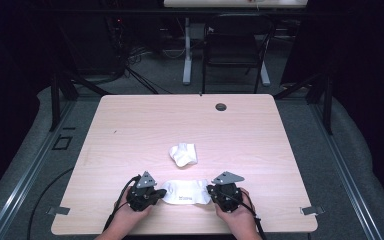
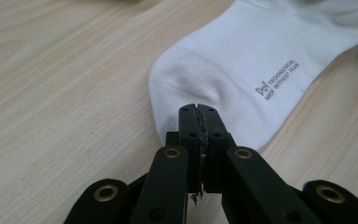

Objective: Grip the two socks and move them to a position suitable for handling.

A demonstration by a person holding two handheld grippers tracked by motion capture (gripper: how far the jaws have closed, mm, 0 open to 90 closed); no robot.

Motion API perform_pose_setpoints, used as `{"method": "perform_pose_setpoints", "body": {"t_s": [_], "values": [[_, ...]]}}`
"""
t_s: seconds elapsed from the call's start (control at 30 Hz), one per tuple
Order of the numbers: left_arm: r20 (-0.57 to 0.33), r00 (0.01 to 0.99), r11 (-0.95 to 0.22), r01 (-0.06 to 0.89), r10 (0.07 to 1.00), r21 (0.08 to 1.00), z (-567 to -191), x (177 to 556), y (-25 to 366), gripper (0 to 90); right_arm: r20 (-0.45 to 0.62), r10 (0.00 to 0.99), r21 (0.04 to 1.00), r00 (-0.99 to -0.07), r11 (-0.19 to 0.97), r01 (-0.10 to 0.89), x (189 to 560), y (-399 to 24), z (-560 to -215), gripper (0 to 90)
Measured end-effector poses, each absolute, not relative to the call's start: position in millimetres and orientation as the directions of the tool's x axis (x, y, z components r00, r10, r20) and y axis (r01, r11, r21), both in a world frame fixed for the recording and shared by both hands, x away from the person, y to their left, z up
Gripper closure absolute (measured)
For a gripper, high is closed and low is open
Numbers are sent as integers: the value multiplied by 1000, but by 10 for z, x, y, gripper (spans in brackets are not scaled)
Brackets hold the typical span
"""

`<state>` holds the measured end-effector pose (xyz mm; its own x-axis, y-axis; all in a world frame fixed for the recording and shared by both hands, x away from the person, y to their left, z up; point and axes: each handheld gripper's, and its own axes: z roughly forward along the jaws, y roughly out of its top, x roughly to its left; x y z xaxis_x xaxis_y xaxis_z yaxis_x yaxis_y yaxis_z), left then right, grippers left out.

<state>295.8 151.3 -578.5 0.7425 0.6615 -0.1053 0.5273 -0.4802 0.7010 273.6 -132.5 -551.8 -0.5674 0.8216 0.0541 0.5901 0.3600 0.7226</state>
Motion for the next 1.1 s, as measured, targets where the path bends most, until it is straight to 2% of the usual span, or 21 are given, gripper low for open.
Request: {"method": "perform_pose_setpoints", "body": {"t_s": [0.1, 0.23, 0.33, 0.4, 0.57, 0.73, 1.1], "values": [[-108, 742, -480, 529, 662, 699, -5786, 2956, 1530, 893, 43, 833, 718, -551, 358, 597, 2709, -1409, -5540, 850], [-108, 745, -483, 528, 658, 698, -5785, 2958, 1535, 893, 68, 852, 774, -519, 283, 566, 2694, -1465, -5457, 818], [-113, 745, -479, 529, 657, 700, -5788, 2965, 1537, 893, 88, 826, 786, -557, 286, 548, 2713, -1403, -5454, 817], [-118, 746, -478, 531, 656, 699, -5789, 2968, 1540, 893, 68, 797, 773, -600, 338, 536, 2744, -1299, -5508, 818], [-120, 747, -478, 530, 653, 700, -5789, 2968, 1554, 893, 11, 793, 718, -609, 418, 557, 2835, -1196, -5645, 827], [-118, 749, -485, 531, 652, 695, -5783, 2937, 1586, 890, 33, 814, 676, -580, 409, 613, 2816, -1261, -5735, 842], [-126, 761, -511, 538, 636, 670, -5756, 2715, 1601, 873, 53, 800, 652, -598, 426, 627, 2683, -1272, -5722, 846]]}}
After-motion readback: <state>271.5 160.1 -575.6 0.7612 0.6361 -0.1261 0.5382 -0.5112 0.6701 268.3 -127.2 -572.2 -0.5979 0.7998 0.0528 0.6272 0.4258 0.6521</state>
